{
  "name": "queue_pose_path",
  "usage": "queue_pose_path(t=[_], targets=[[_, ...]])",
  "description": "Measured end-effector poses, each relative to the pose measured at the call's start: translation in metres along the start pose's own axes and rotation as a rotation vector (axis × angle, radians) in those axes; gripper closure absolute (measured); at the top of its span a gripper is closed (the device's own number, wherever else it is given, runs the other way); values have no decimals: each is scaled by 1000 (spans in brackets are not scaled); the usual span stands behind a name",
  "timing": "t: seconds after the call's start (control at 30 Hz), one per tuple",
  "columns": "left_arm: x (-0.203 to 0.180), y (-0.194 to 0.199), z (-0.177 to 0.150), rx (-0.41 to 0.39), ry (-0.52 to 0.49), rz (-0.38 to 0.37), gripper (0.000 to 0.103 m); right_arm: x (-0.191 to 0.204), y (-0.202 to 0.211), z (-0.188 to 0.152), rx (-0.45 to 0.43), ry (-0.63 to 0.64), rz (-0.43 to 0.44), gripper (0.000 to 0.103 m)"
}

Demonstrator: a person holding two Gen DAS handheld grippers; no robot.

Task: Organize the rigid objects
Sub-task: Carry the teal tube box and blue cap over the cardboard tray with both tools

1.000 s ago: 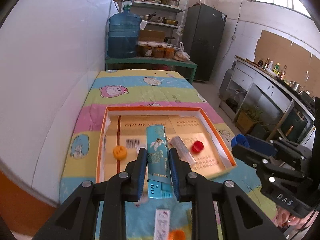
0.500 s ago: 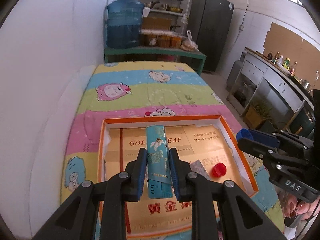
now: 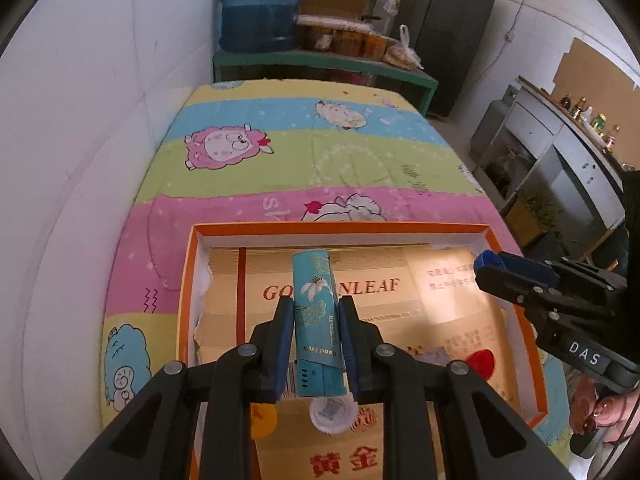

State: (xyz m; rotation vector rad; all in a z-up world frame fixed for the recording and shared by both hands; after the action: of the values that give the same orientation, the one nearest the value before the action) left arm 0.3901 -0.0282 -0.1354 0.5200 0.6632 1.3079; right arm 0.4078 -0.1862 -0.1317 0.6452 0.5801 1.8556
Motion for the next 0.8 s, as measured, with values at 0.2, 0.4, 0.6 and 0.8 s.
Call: queue_pose_path(t=[0.2, 0.4, 0.6, 0.8], targets=[[8, -16, -3, 13, 3, 26, 80, -1, -24, -9, 45, 7, -6, 72], [9, -25, -7, 24, -6, 37, 80, -2, -42, -18, 82, 9, -13, 72], [7, -32, -13, 36, -8, 37, 80, -3, -48, -23, 97, 7, -14, 72], [8, -42, -19, 56, 2, 12, 80, -2, -53, -27, 114, 12, -18, 72]])
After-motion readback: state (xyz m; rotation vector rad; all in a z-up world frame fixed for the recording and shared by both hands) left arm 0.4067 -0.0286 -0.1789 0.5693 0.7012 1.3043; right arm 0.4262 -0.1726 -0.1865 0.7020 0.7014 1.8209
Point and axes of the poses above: each gripper's, at about its wrist camera, not at the fingertips, and y roughly against the way its jaws point, x to its left, z to its top, the point moved 7 cm from there along -y, roughly the way its jaws point, and after that the axes turned 12 degrees about -x, right-handed, at the moved point
